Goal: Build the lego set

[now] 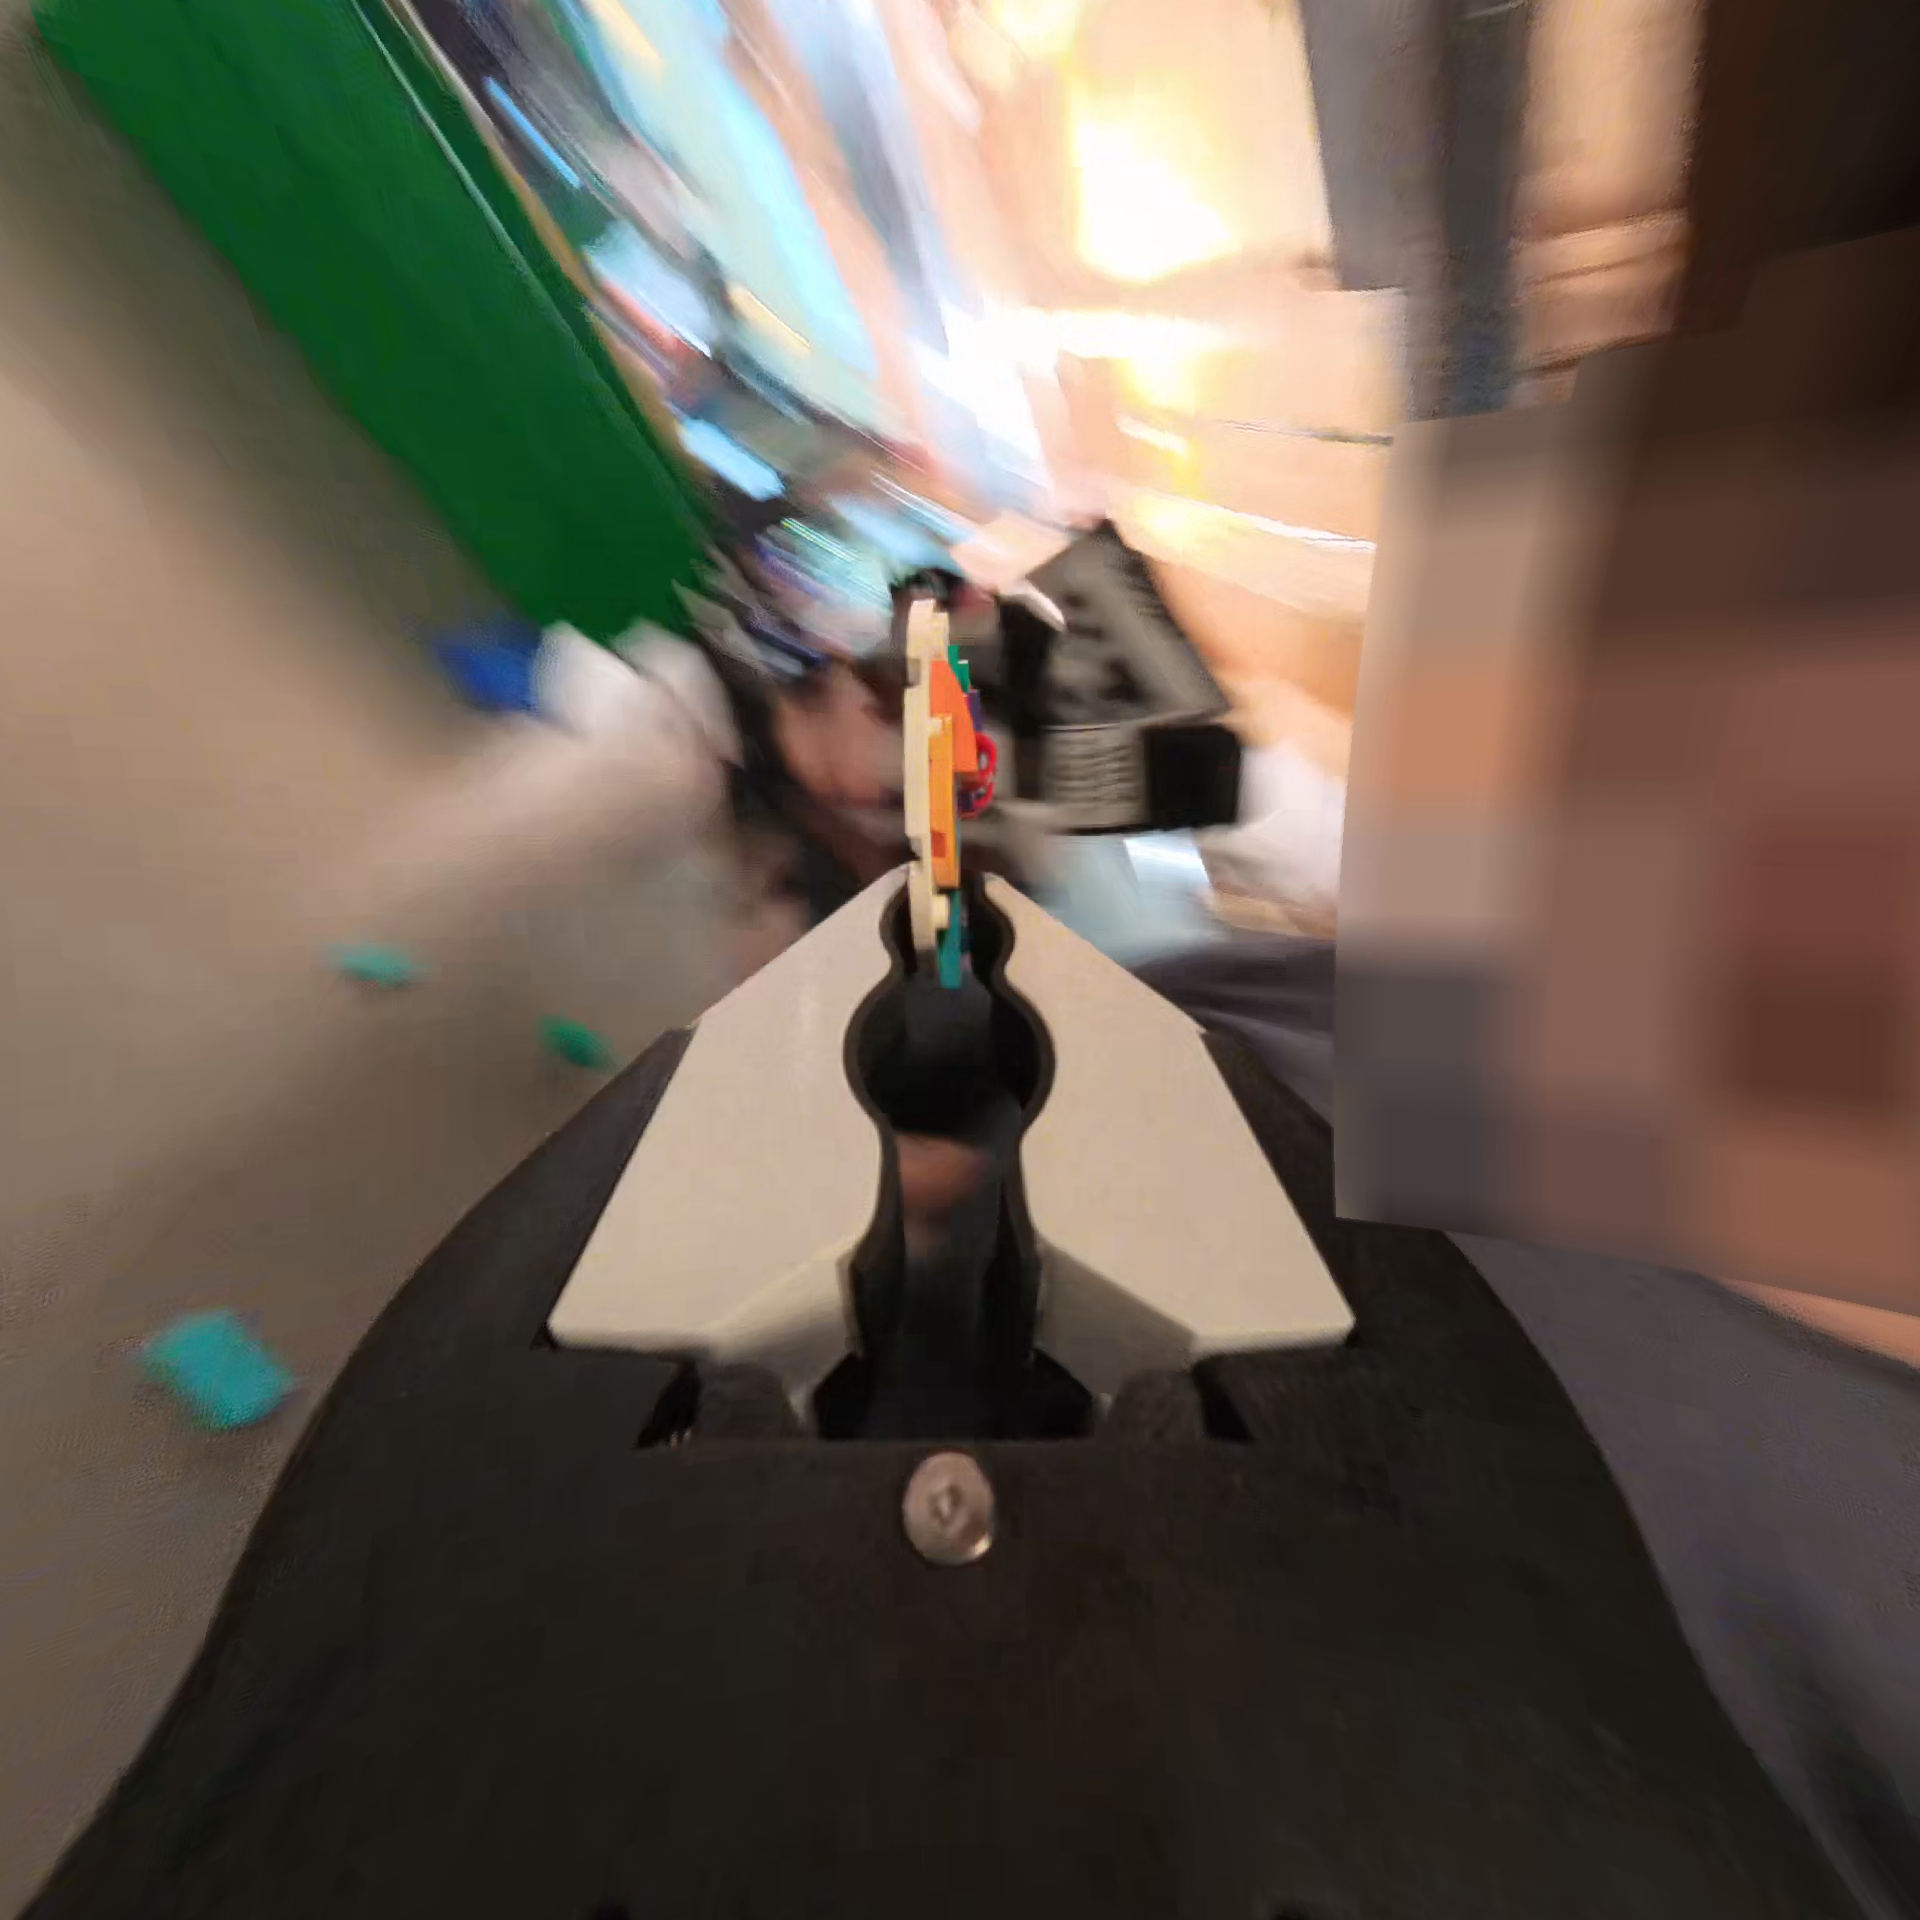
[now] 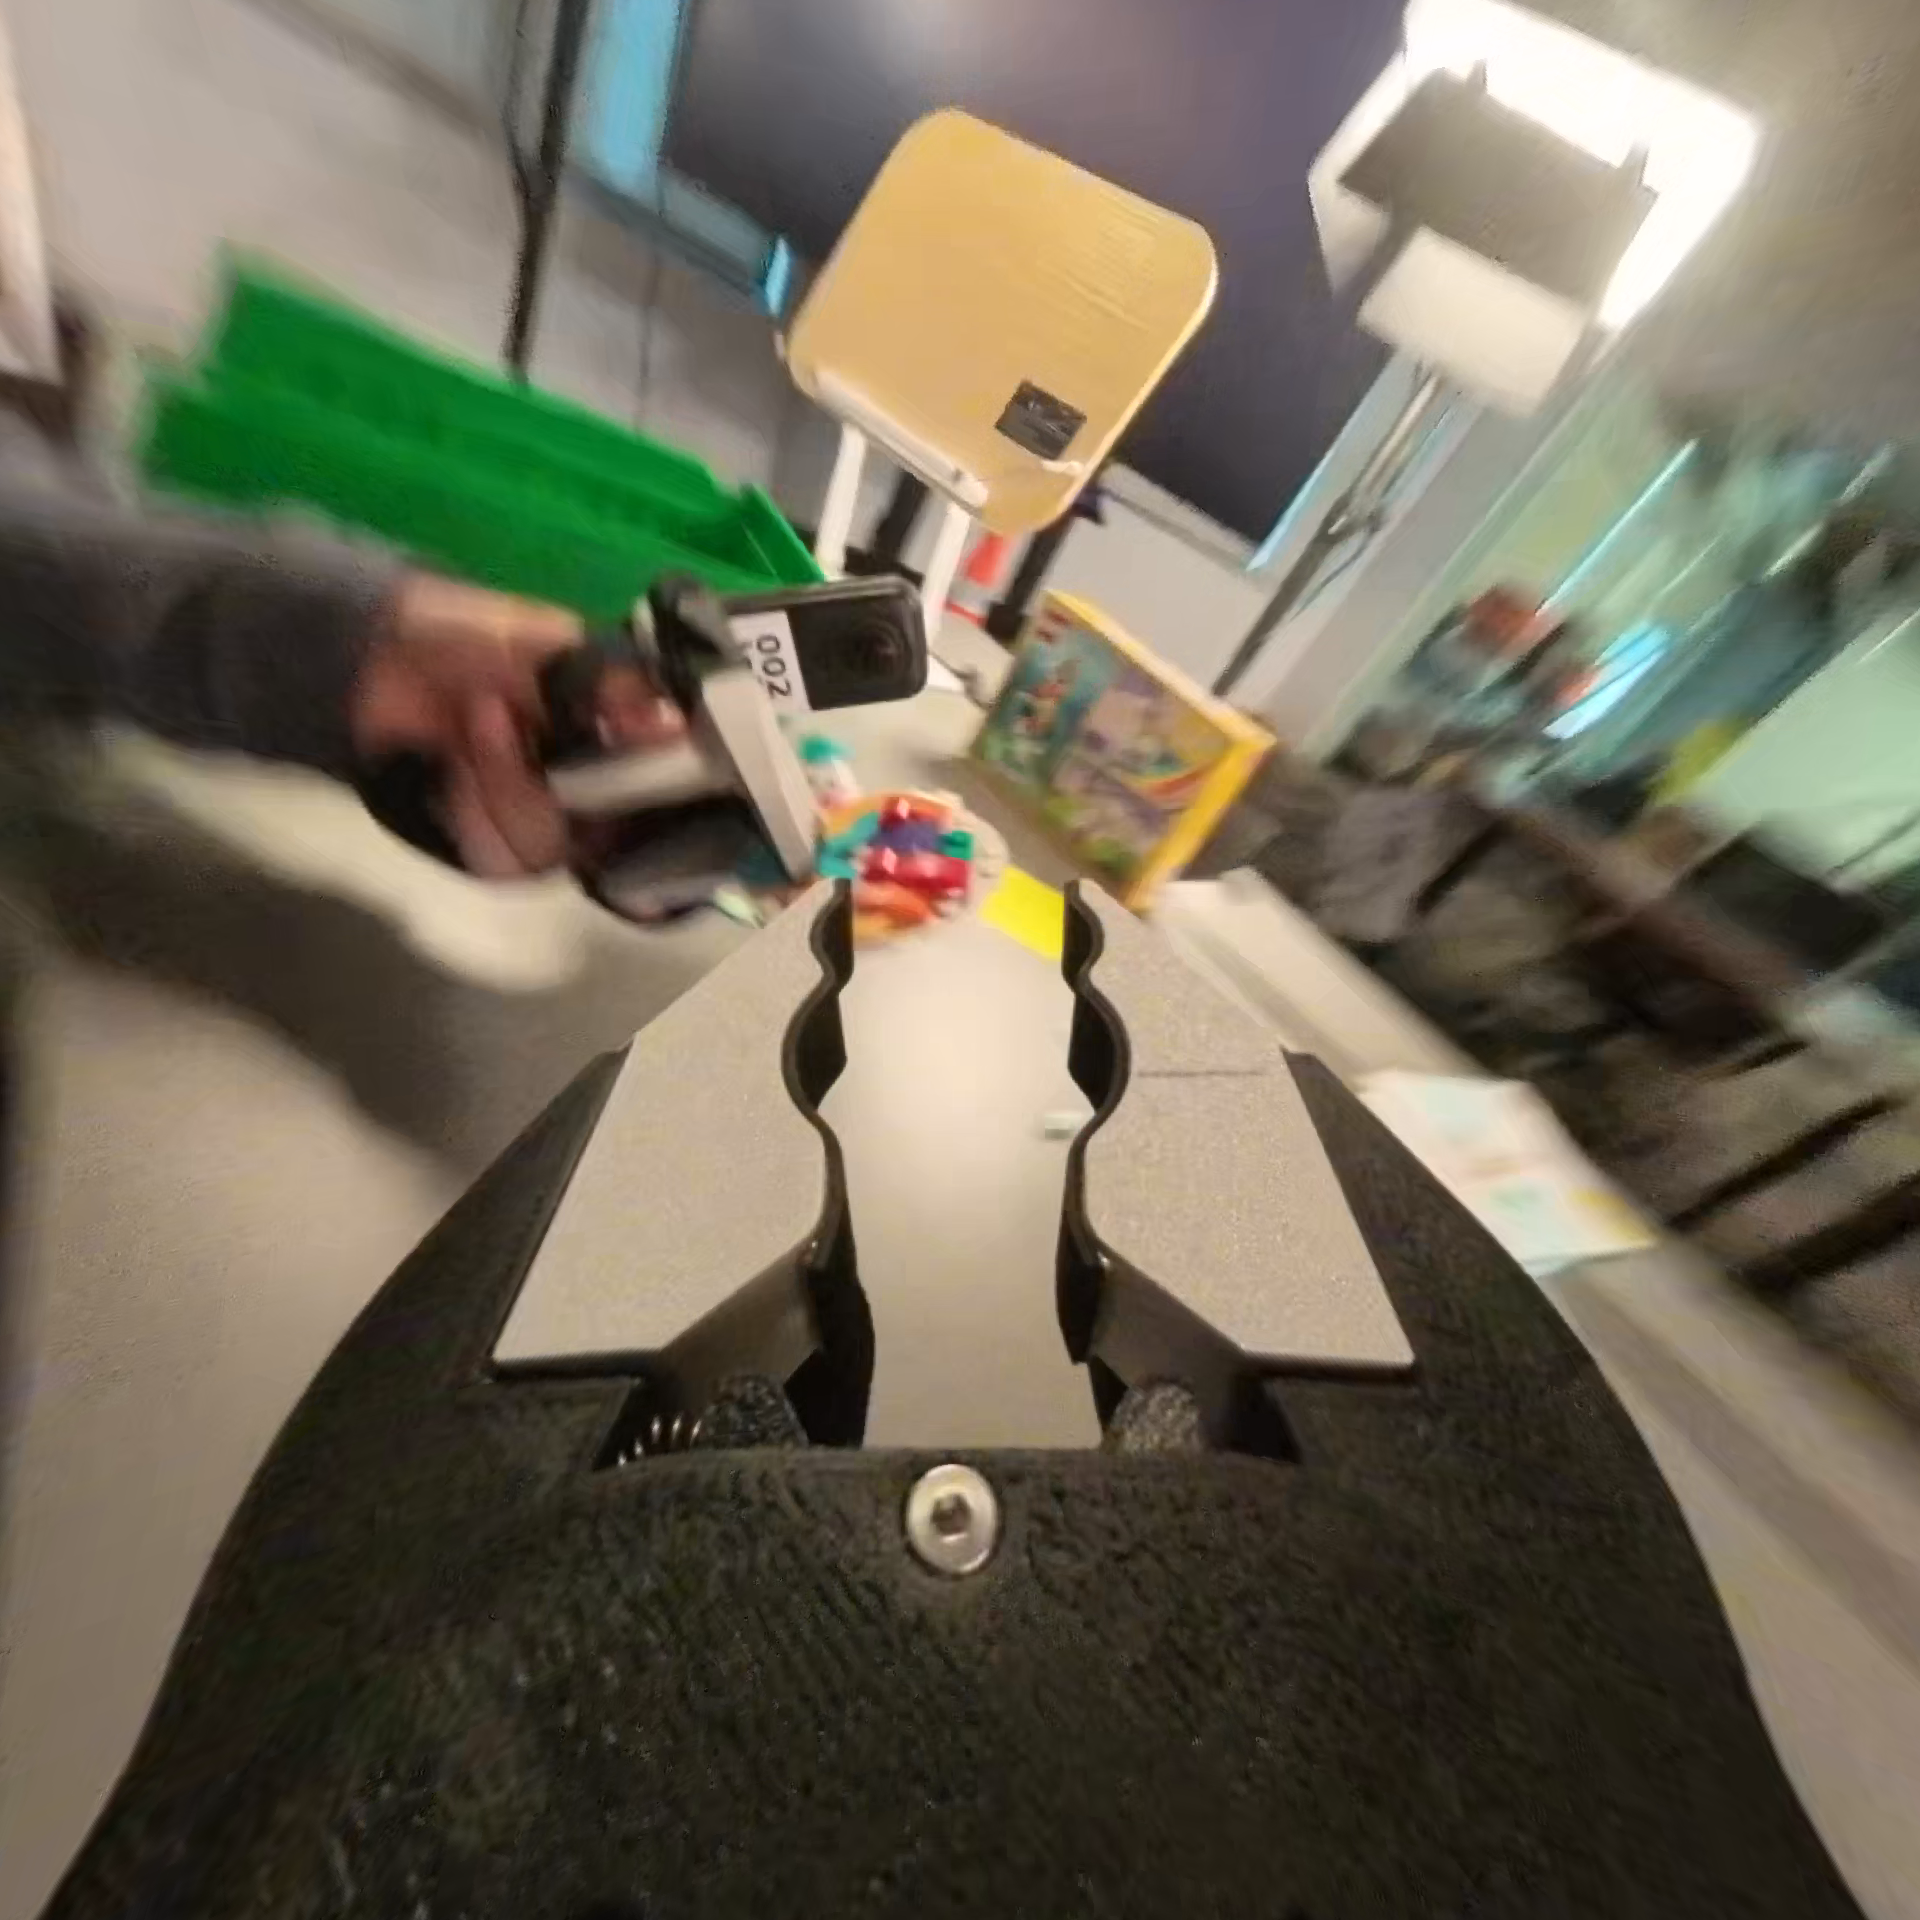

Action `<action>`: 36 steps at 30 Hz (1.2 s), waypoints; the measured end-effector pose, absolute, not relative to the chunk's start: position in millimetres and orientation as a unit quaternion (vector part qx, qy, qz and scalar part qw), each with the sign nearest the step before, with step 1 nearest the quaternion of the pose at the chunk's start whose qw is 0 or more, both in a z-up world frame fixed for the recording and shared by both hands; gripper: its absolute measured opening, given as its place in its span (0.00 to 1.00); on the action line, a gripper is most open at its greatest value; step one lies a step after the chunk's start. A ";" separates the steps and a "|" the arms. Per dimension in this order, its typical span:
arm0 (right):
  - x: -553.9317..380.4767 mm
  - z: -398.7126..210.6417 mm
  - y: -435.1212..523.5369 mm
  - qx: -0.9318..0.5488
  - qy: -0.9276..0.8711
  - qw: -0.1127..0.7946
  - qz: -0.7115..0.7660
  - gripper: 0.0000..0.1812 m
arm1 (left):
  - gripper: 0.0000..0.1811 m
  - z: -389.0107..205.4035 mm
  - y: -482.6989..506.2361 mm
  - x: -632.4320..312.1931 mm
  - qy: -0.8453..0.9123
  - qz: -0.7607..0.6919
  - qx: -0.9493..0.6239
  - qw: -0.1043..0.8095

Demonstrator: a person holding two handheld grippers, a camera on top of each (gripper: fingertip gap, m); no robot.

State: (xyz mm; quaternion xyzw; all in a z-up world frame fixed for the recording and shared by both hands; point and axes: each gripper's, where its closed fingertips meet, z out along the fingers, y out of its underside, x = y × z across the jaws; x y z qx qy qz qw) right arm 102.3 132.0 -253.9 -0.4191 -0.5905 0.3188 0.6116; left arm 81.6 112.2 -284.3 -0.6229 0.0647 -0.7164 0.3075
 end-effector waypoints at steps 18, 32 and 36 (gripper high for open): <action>102.2 -211.6 70.9 -0.504 -0.378 0.268 0.729 0.08 | 0.03 -237.6 59.7 113.2 0.127 -0.560 -0.564 0.593; 85.6 -236.4 100.5 -0.512 -0.317 0.212 0.770 0.04 | 0.03 -264.0 87.5 104.7 0.119 -0.522 -0.588 0.607; 80.5 -246.7 113.1 -0.515 -0.315 0.207 0.770 0.03 | 0.03 -274.1 100.0 100.2 0.113 -0.520 -0.595 0.602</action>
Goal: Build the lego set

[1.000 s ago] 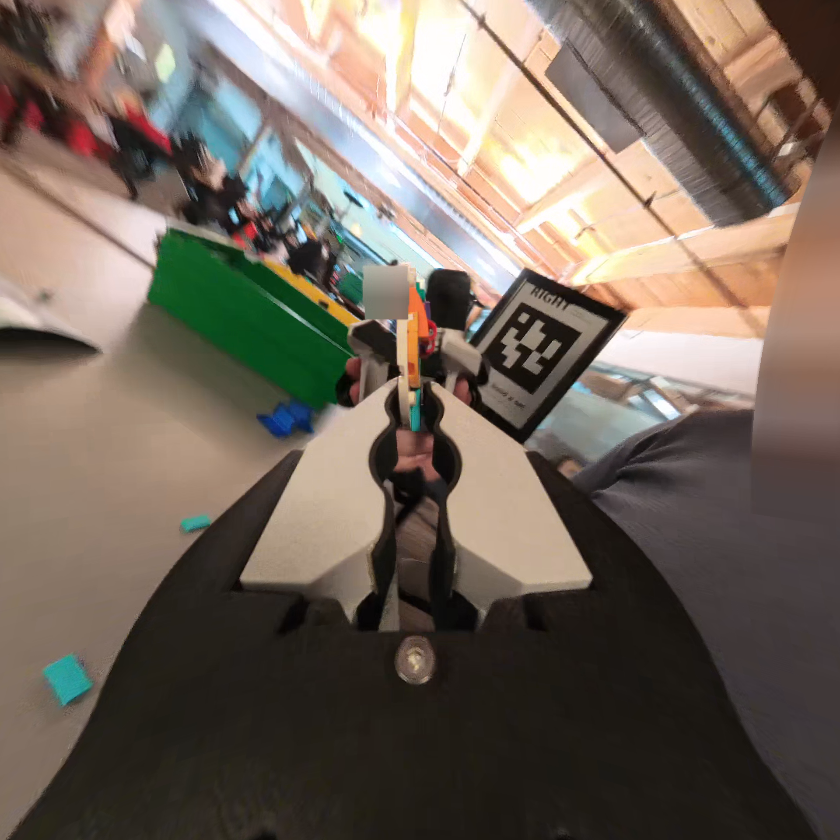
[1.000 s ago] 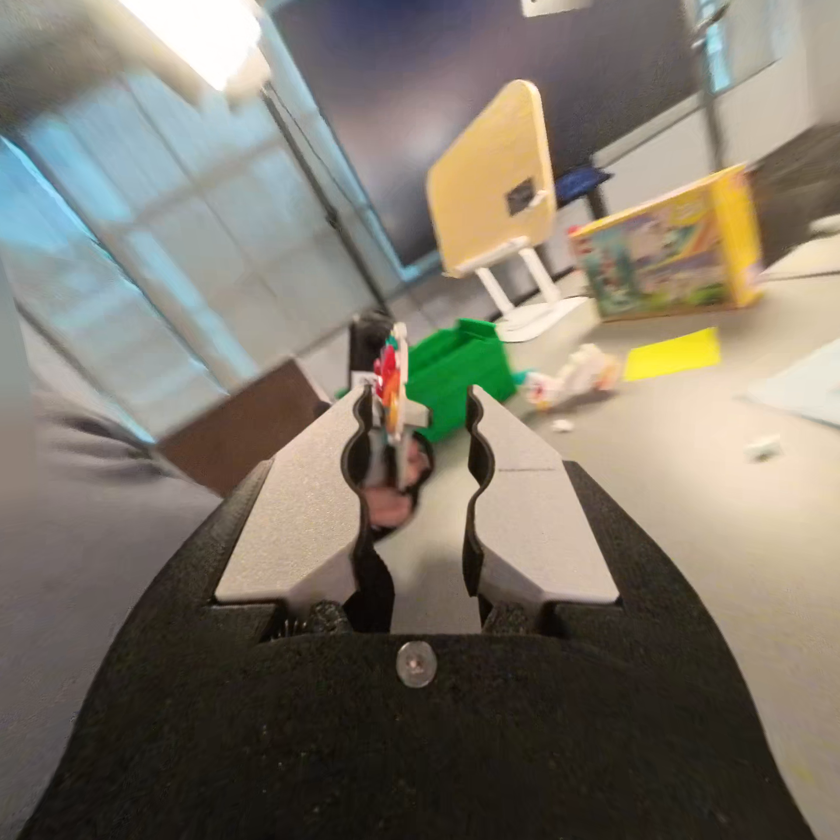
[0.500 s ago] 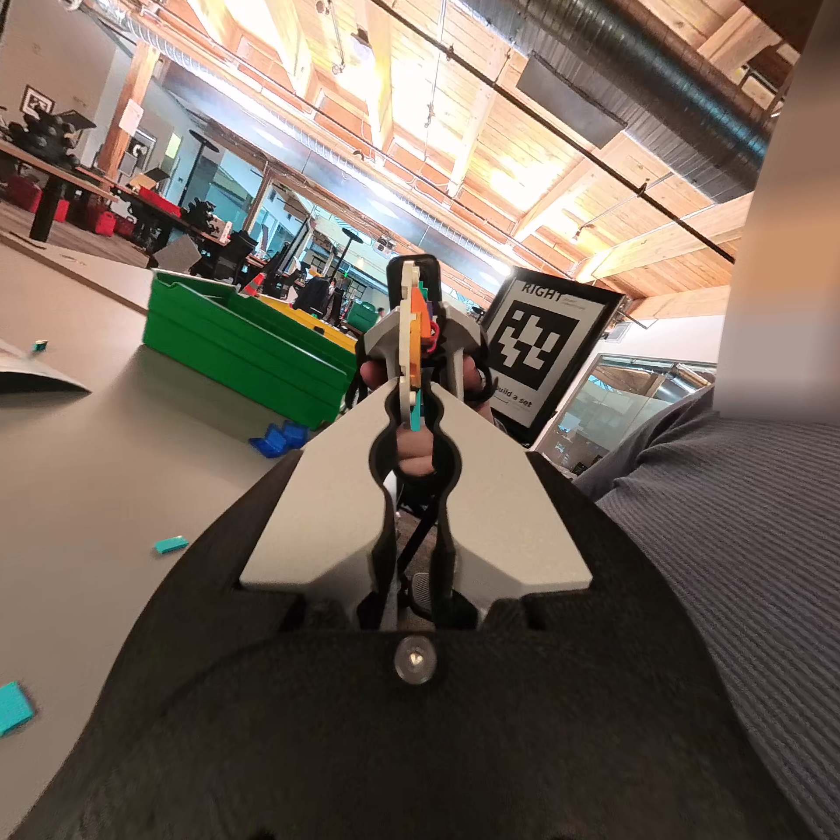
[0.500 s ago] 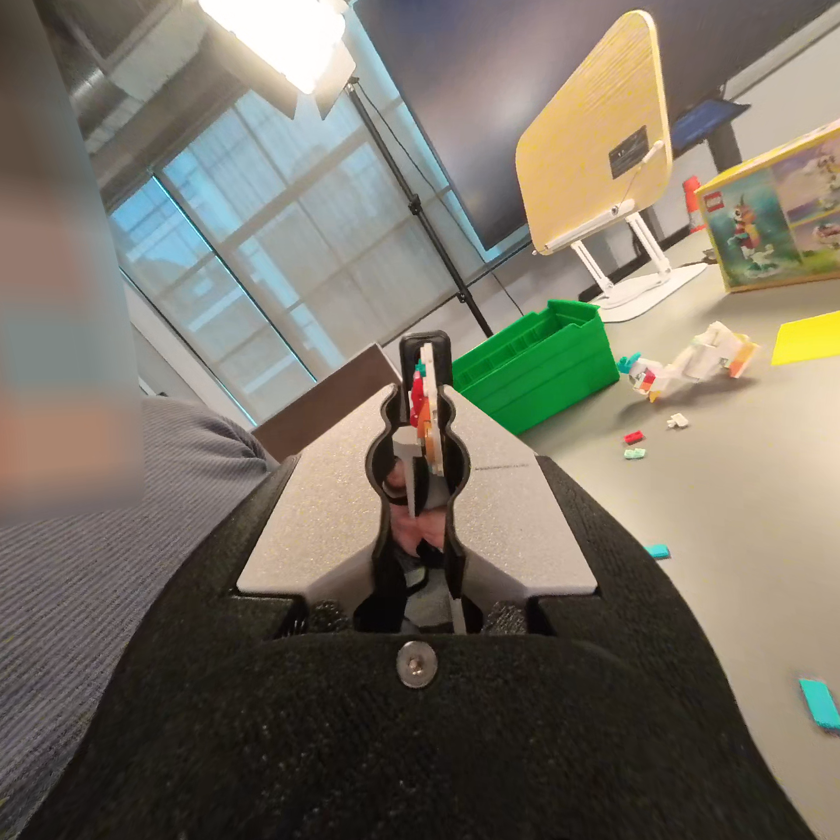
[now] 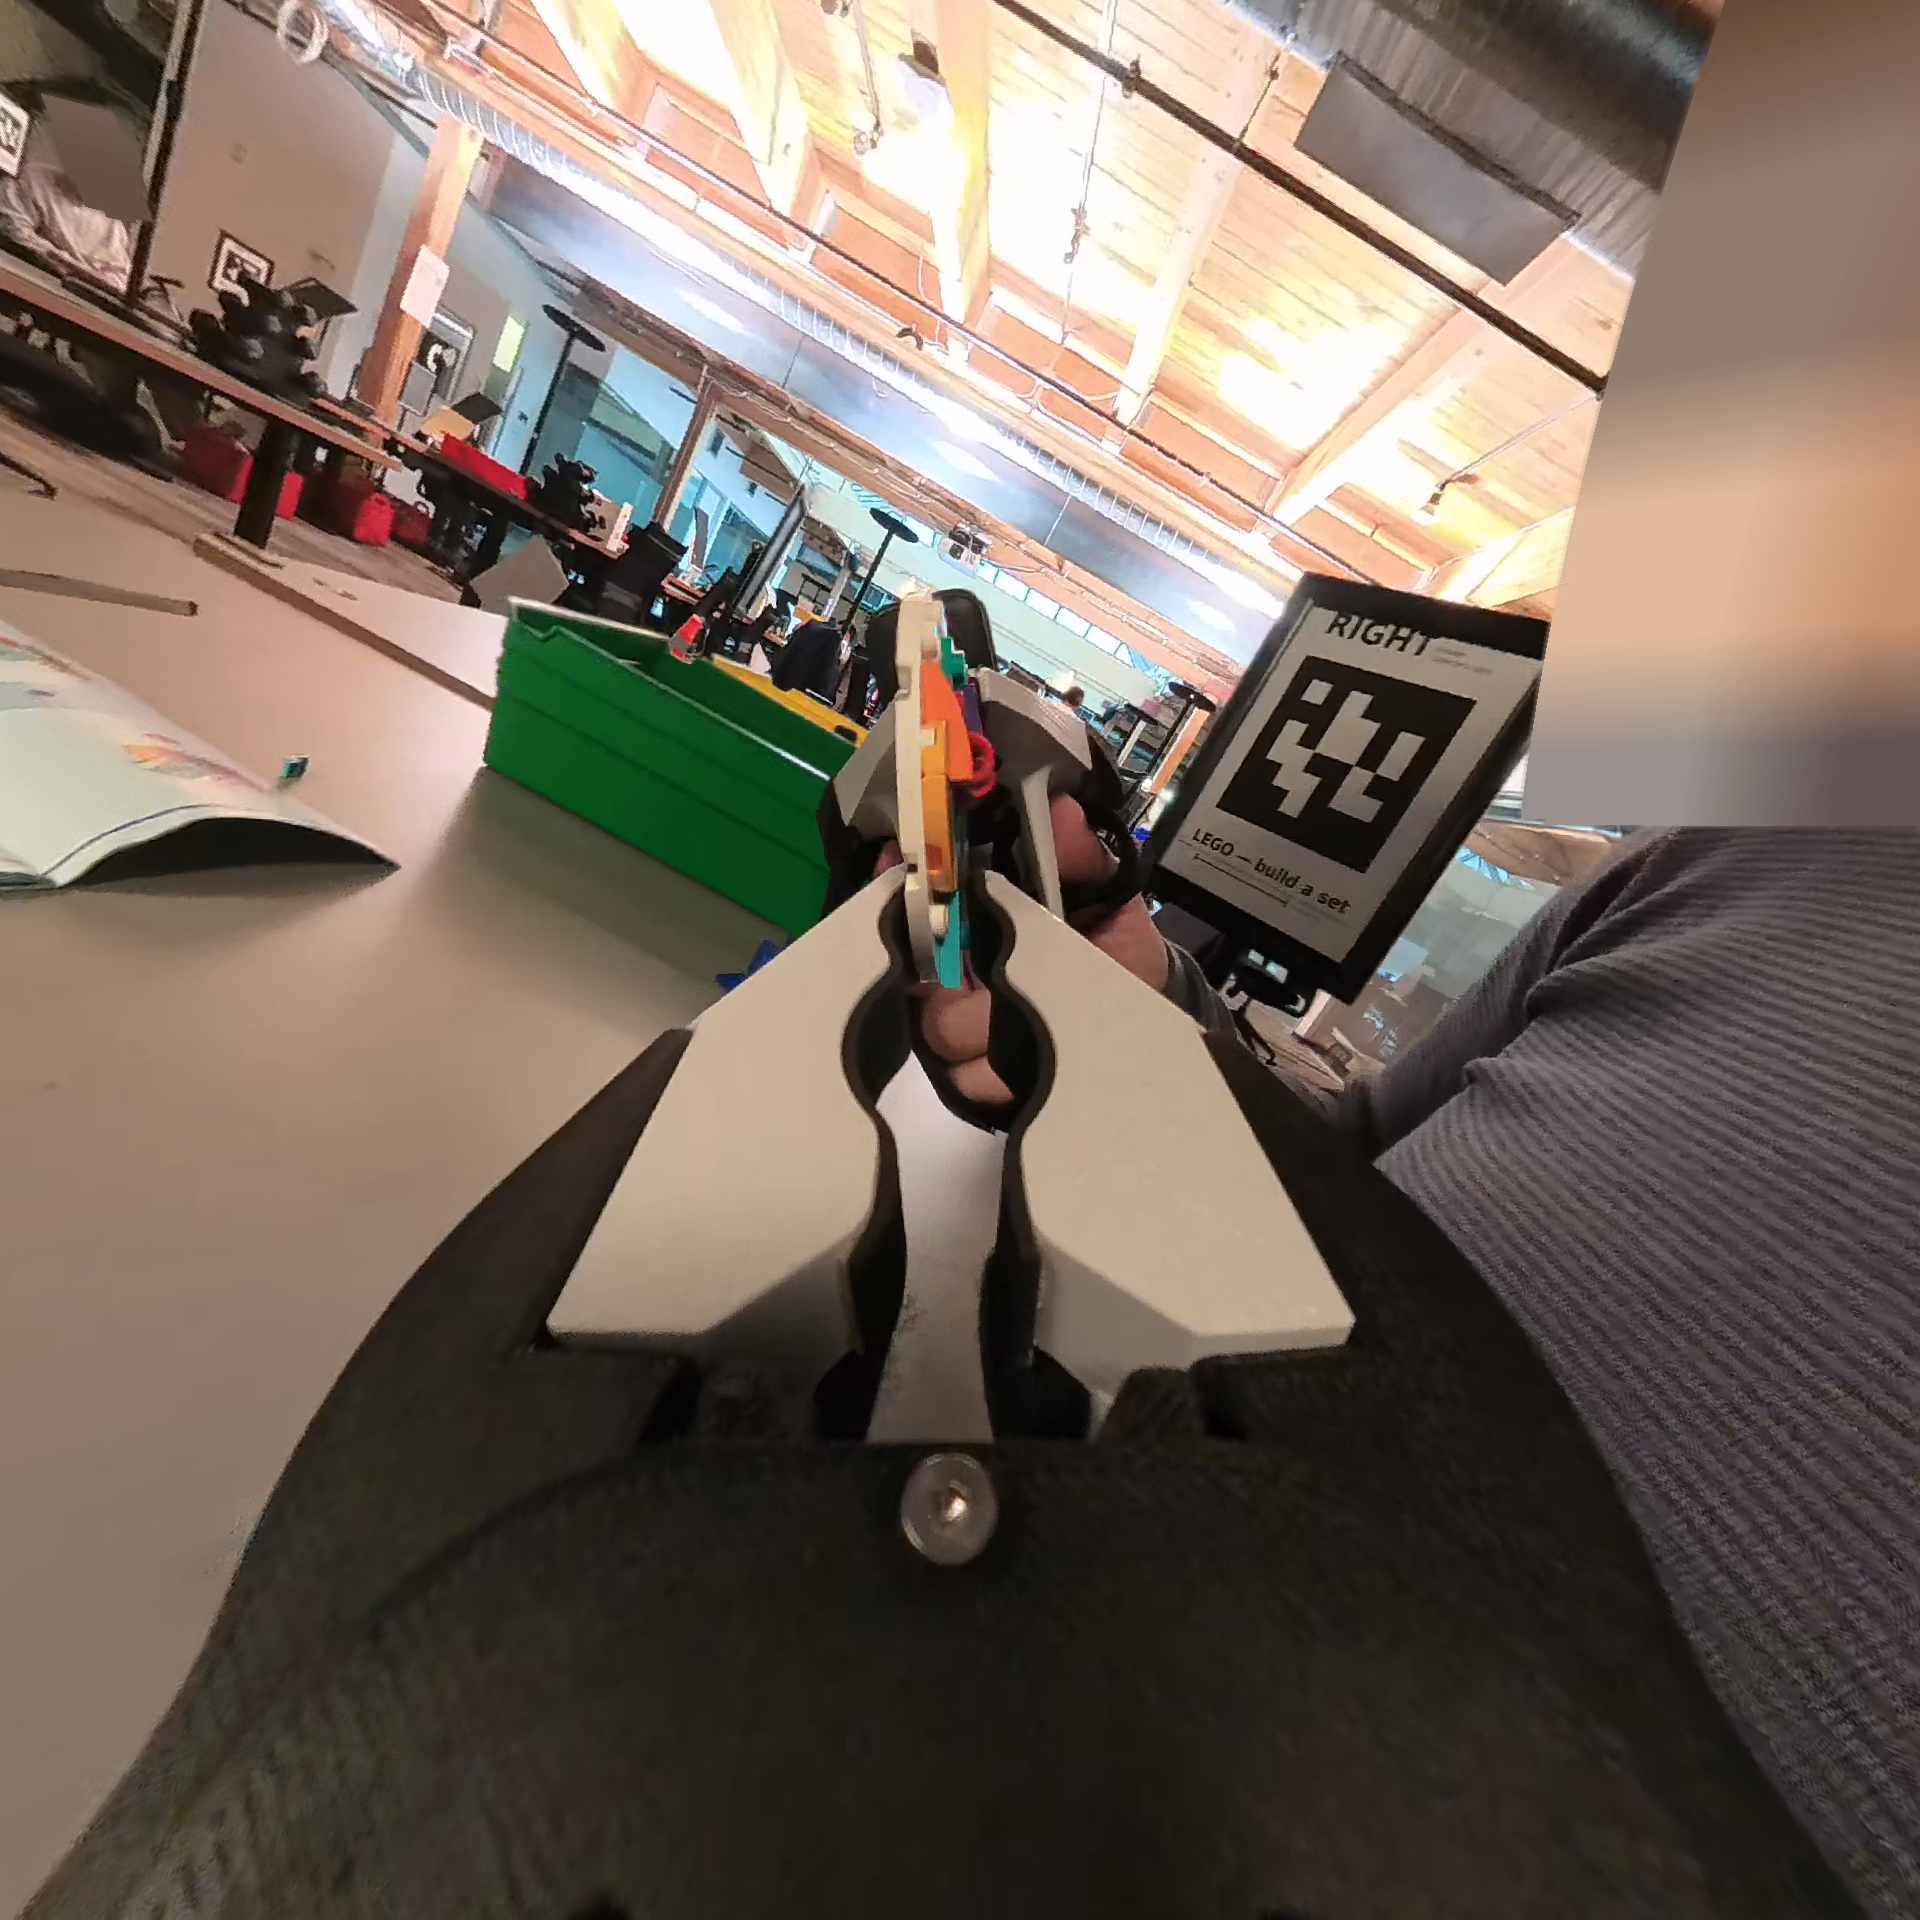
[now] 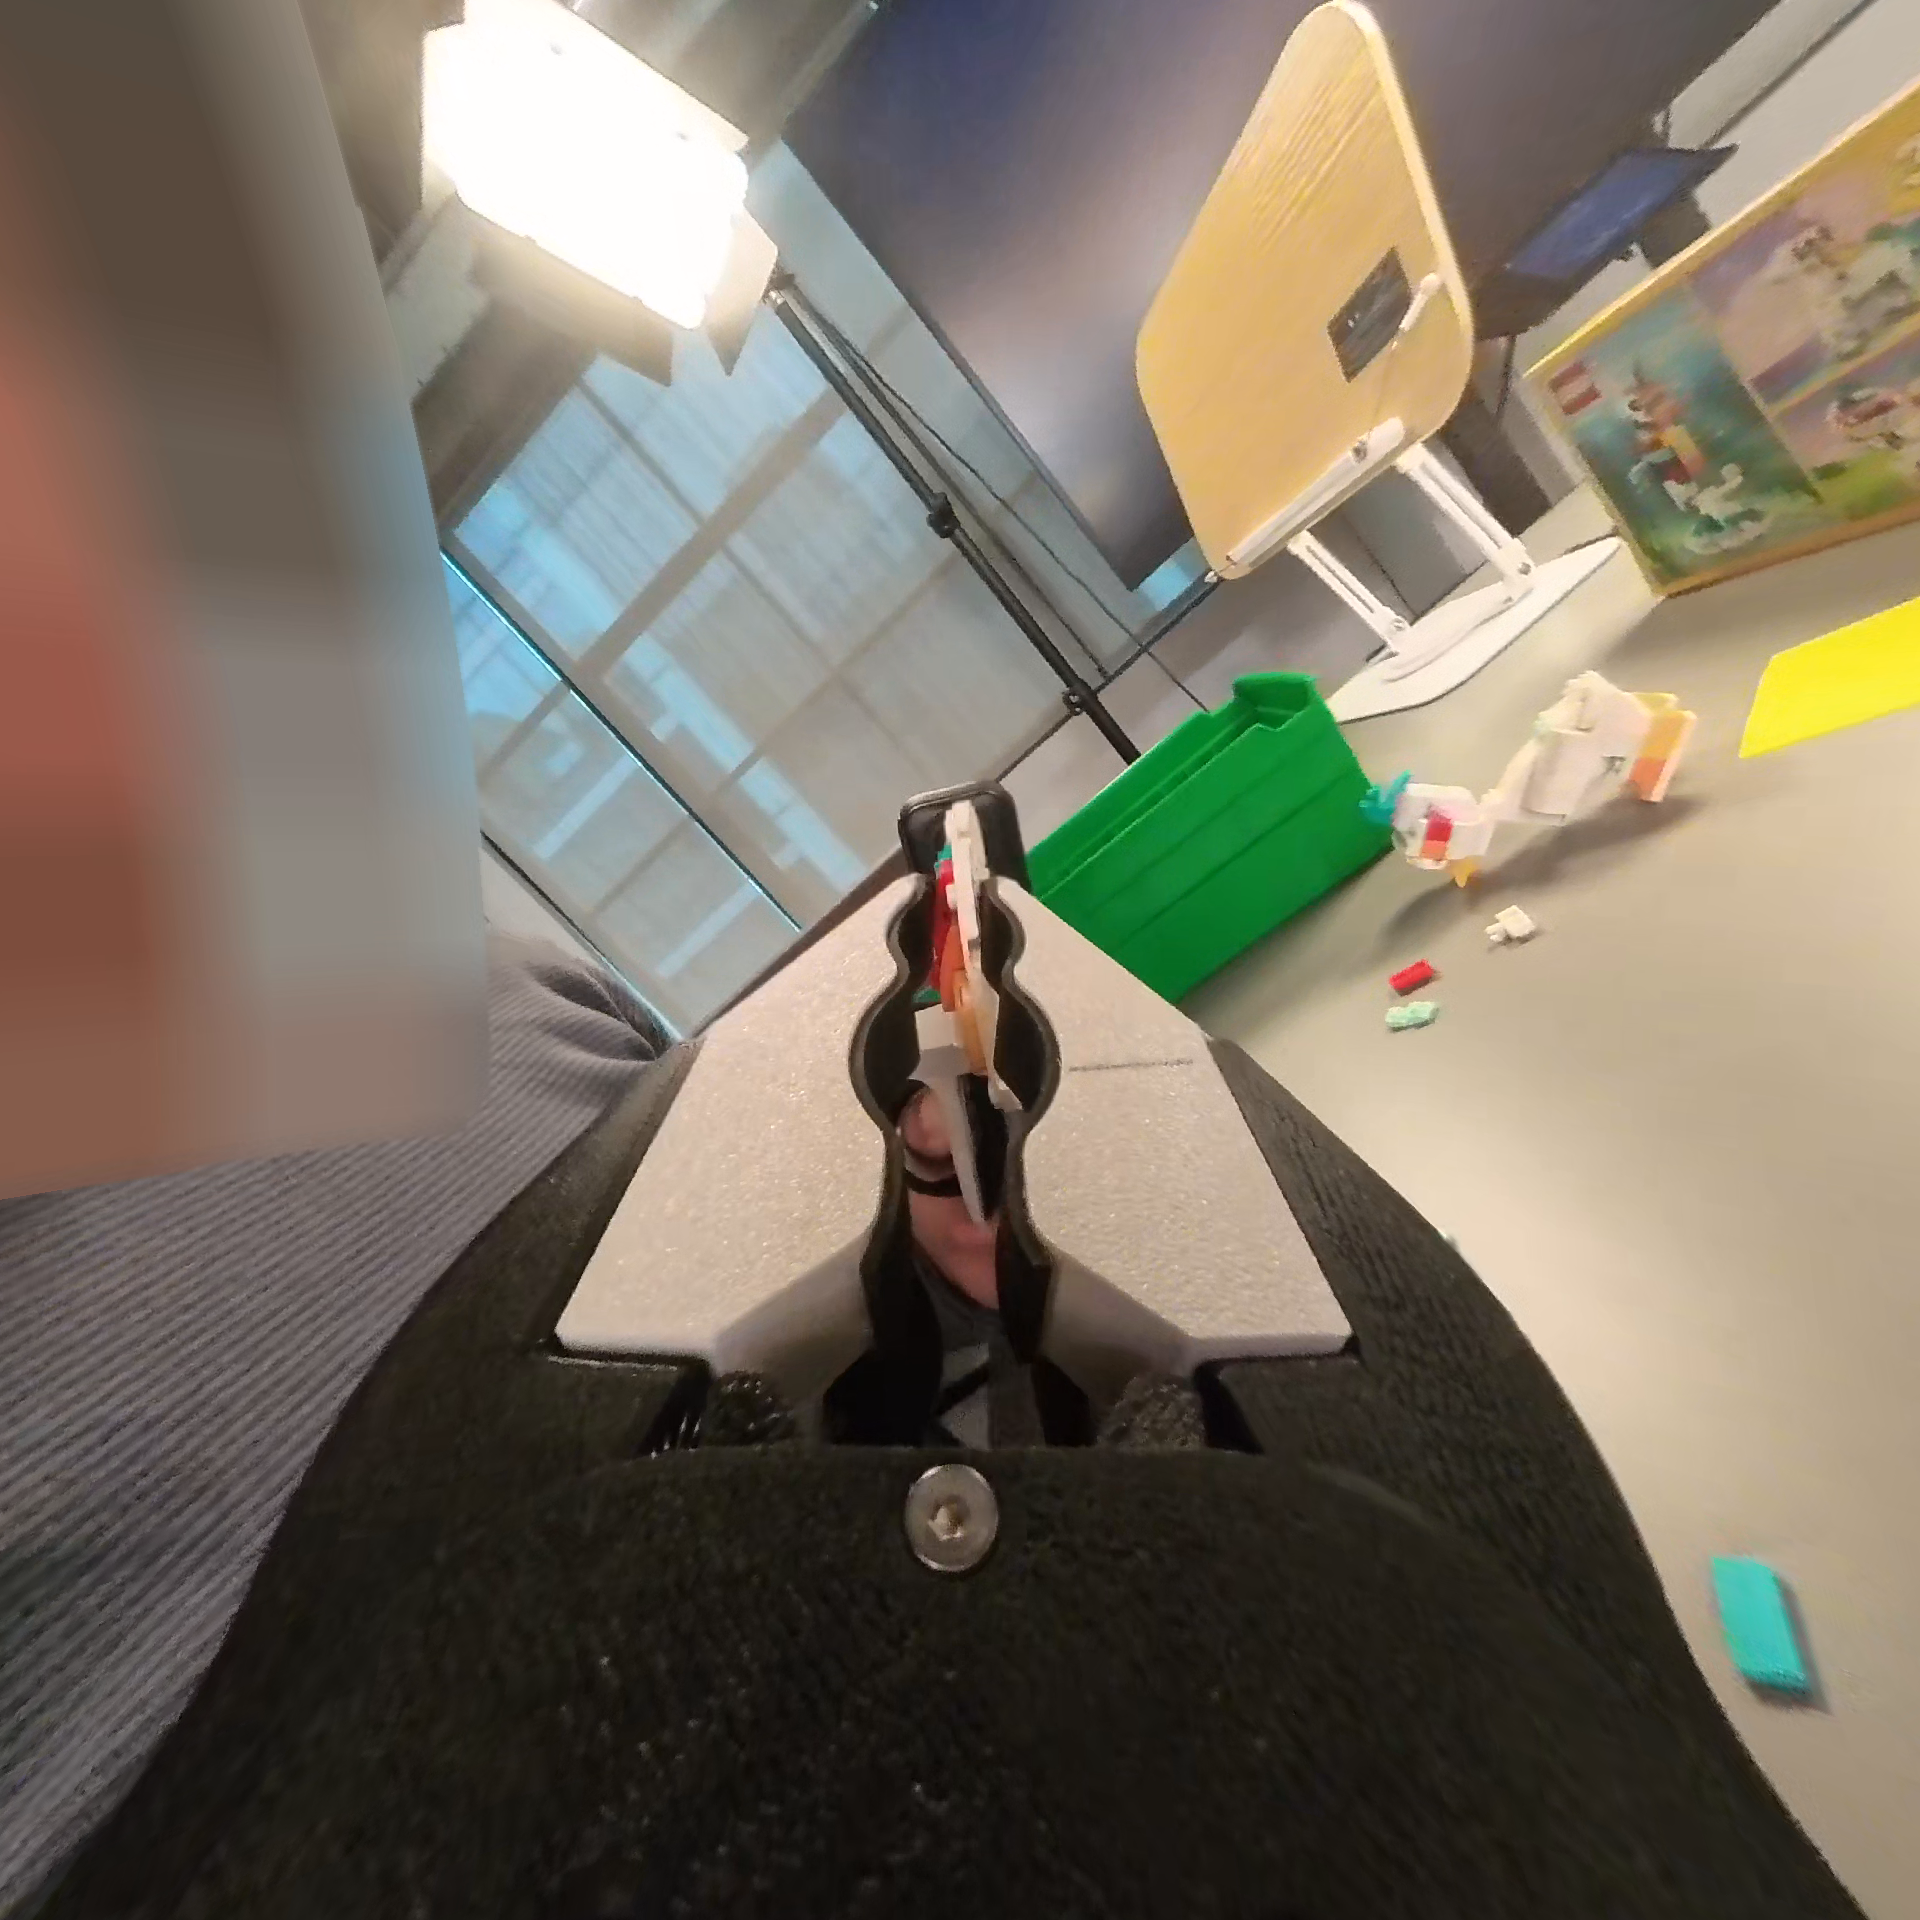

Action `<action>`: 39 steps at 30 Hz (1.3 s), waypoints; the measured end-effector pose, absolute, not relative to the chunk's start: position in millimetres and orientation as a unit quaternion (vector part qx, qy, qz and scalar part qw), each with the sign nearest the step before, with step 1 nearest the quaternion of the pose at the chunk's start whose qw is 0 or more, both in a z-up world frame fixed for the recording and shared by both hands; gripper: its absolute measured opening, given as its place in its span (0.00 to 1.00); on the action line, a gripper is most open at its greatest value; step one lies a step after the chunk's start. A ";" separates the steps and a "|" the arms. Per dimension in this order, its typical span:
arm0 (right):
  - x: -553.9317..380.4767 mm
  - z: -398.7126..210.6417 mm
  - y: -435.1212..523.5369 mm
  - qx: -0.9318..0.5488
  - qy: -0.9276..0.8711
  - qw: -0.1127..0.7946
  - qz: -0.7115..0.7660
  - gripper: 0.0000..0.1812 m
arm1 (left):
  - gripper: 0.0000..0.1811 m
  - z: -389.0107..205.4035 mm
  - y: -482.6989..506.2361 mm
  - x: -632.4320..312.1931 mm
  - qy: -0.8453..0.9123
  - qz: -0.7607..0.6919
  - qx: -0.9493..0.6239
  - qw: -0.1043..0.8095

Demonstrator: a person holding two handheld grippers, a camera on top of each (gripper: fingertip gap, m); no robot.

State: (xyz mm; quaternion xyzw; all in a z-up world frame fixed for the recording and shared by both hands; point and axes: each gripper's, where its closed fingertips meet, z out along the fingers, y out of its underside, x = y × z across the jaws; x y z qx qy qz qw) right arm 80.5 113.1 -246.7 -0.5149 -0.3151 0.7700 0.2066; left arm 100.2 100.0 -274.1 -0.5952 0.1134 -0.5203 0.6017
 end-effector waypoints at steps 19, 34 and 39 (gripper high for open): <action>57.9 -273.4 153.6 -0.510 -0.352 0.247 0.745 0.23 | 0.03 -301.6 139.2 75.5 0.020 -0.533 -0.627 0.568; 66.4 -275.6 168.1 -0.394 -0.507 0.617 0.454 0.32 | 0.03 -319.4 104.4 32.0 -0.104 -0.492 -0.672 0.543; 35.7 -284.9 126.0 -0.457 -0.505 0.314 0.661 0.18 | 0.03 -309.5 85.1 35.9 -0.071 -0.474 -0.663 0.574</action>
